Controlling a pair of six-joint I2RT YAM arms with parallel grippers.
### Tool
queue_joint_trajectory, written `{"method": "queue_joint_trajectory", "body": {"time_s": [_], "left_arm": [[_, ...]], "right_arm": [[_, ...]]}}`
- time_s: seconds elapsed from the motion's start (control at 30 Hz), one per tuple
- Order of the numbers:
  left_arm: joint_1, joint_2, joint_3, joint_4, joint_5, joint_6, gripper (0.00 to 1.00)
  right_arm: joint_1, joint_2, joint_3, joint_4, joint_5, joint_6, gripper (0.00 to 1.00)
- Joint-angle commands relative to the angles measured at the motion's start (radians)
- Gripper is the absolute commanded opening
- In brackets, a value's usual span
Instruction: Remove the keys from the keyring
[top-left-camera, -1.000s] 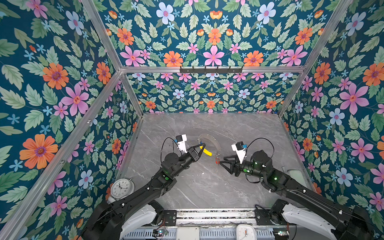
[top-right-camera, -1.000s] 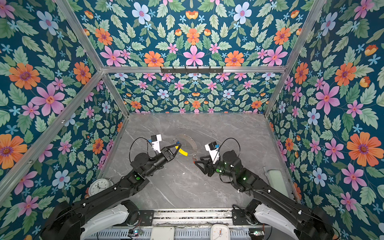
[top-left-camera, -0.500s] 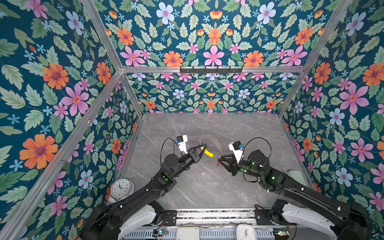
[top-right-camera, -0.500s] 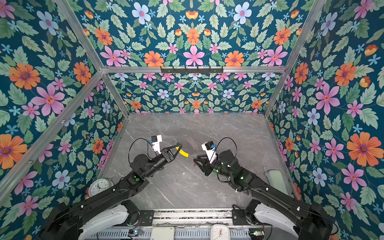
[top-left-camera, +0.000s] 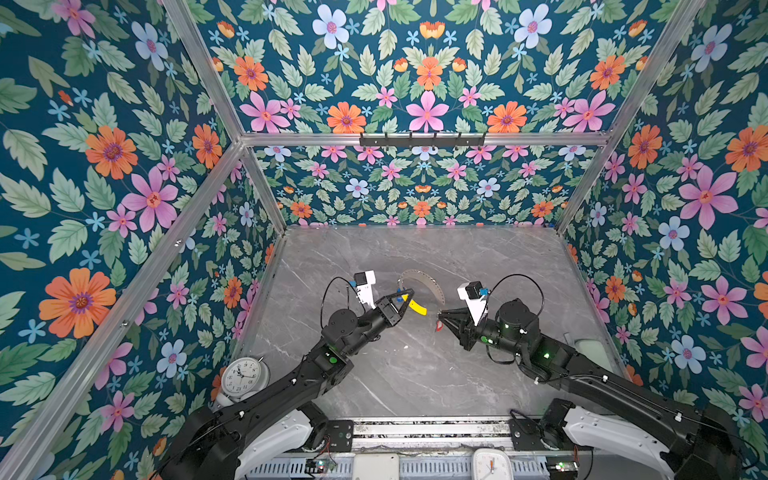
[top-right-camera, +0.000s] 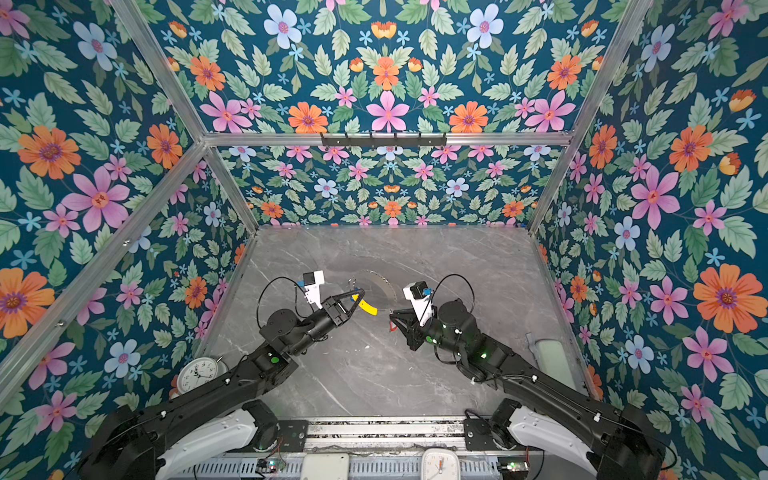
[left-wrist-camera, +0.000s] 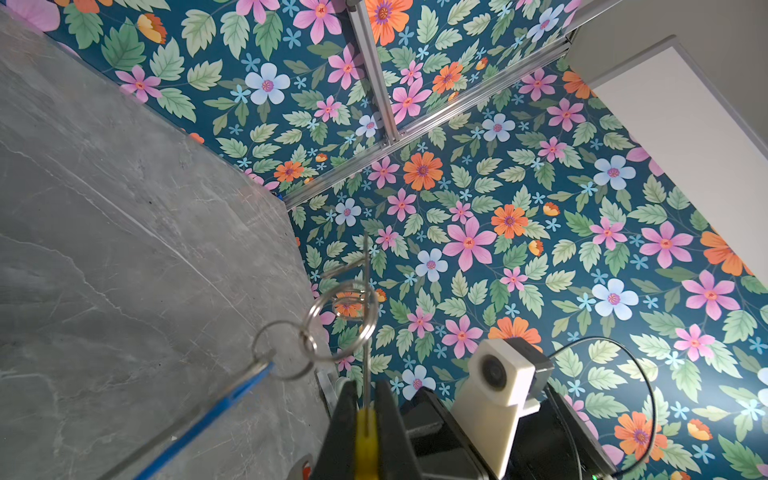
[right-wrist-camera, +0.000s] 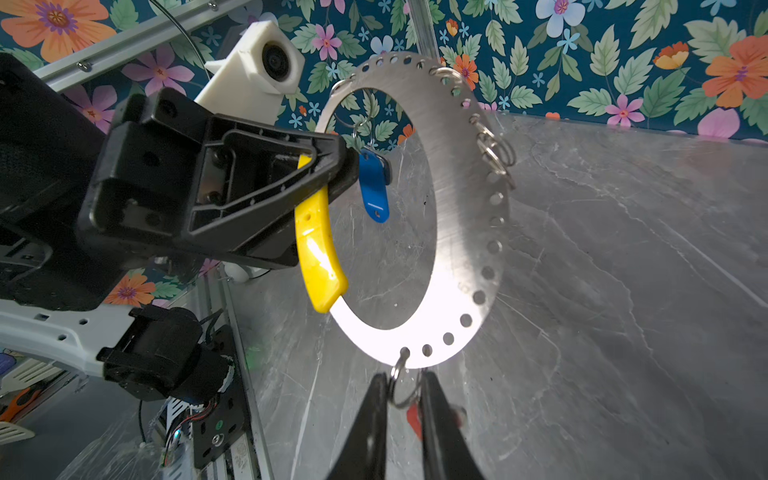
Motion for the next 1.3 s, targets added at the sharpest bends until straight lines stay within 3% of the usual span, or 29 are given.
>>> {"method": "queue_joint_trajectory", "body": {"time_s": [0.0, 0.57, 0.77, 1.03, 1.27], "left_arm": [[0.000, -0.004, 0.001, 0.032, -0.004, 0.010, 0.00], [-0.005, 0.001, -0.009, 0.049, -0.001, 0.004, 0.00], [-0.006, -0.002, -0.013, 0.051, -0.003, 0.002, 0.00], [-0.007, -0.001, -0.017, 0.059, -0.005, -0.001, 0.00], [-0.006, -0.005, -0.027, 0.056, -0.013, -0.006, 0.00]], "right_arm": [[0.001, 0.000, -0.003, 0.007, 0.013, -0.010, 0.16], [0.001, 0.004, 0.006, 0.004, 0.015, -0.017, 0.17], [0.000, 0.009, 0.010, 0.008, 0.004, -0.015, 0.13], [0.001, 0.012, 0.007, 0.008, -0.008, -0.013, 0.00], [0.001, -0.011, 0.000, -0.003, -0.012, -0.017, 0.00]]}}
